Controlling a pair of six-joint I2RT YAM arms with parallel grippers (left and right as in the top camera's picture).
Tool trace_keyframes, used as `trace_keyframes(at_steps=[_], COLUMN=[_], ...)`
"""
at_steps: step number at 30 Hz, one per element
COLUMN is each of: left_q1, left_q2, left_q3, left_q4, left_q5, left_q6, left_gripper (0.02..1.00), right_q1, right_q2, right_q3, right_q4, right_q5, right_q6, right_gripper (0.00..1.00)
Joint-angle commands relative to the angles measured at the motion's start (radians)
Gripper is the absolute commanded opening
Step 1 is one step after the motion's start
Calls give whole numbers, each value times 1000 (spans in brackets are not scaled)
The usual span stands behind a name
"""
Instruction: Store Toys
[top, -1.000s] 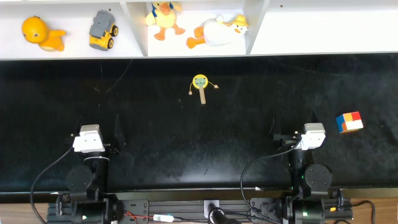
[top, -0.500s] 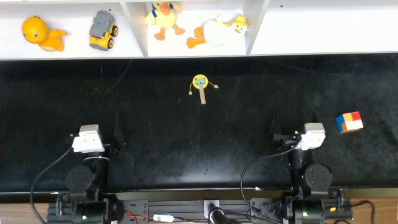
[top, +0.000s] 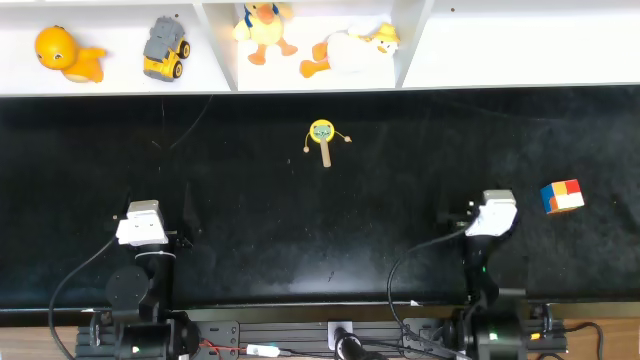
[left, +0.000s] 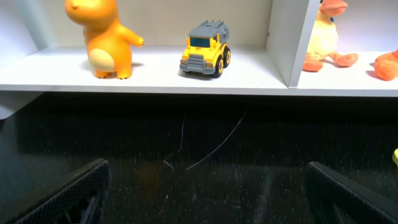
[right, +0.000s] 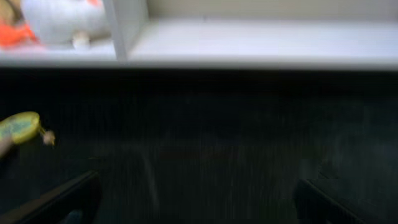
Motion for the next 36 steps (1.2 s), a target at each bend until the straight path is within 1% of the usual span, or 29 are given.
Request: trace_keyframes(at_steps=[1,5,7,9,12,17,21,25,28,32,36], left_q1=[-7,-7,-7,-7,-7,-7,-7,-7,-7,-7,-7], left_q2=[-14,-14,-14,-14,-14,-14,-14,-14,-14,-14,-14], left_q3=[-6,-6,-6,-6,-6,-6,-6,-6,-6,-6,-6], left_q4=[5,5,5,5,5,5,5,5,5,5,5], left_q5=[-11,-11,-11,-11,-11,-11,-11,-11,-11,-11,-11], left_q6=[-14,-14,-14,-14,-14,-14,-14,-14,-13,-14,-14], left_gripper=[998,998,998,998,996,998,998,998,998,998,998], right_q1=[102,211,291,388,539,697,749,763,763,763,763], right_q2=[239,495,620,738,927,1199,1385,1521,1600,1675,1724], right_q3=[261,487,580,655,755,903,1018,1110,1163,1208,1227], right_q4=[-175,-383,-457,-517,-563,-560,-562,-563,-563,-562,-560], right_q5=[18,18,30,98,246,307,310,317,306,305,302], right_q6=[28,171,260,363,555,692,758,761,782,798,799], right_gripper=[996,996,996,996,996,996,996,1000,1000,998,972])
